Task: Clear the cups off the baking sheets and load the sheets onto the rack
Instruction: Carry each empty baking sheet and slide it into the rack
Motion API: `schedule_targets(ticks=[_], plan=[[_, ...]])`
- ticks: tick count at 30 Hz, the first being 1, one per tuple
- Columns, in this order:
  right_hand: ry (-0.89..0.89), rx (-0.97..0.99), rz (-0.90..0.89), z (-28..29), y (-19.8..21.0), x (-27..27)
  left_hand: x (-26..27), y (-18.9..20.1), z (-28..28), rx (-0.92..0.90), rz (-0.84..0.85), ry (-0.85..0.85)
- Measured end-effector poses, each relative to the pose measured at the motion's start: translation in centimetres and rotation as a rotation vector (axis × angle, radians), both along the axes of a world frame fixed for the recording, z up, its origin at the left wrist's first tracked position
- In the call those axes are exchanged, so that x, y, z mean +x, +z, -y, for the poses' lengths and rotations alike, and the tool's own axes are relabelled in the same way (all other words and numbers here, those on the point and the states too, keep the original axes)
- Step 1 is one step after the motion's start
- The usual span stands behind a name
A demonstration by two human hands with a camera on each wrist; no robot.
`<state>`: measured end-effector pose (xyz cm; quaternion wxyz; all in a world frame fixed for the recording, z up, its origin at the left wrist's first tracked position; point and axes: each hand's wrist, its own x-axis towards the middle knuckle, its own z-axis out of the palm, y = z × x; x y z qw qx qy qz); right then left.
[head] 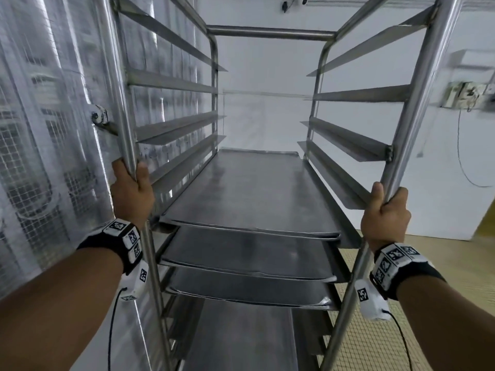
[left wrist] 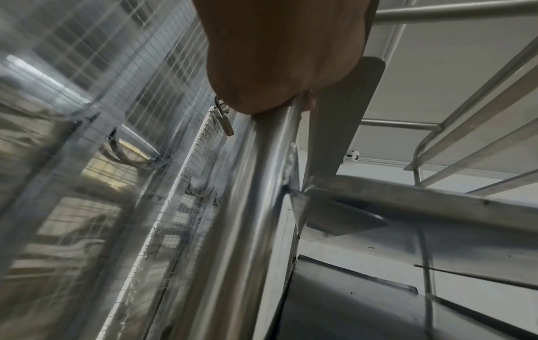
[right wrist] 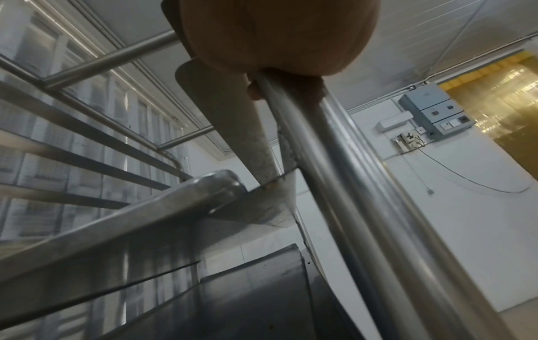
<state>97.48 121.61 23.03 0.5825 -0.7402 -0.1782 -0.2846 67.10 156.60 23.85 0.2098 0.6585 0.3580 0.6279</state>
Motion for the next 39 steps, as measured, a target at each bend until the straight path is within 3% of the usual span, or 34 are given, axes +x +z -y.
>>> schedule_targets(ticks=[23, 39], plan=[[-0.129, 0.033, -0.008, -16.3, -0.8, 8.7, 11.8, -0.9, -20.2, 0.05, 0.022, -0.129], [-0.09, 0.037, 0.027, -27.1, -1.2, 24.1, 26.6, -0.7, -30.9, -0.003, 0.001, -0.081]])
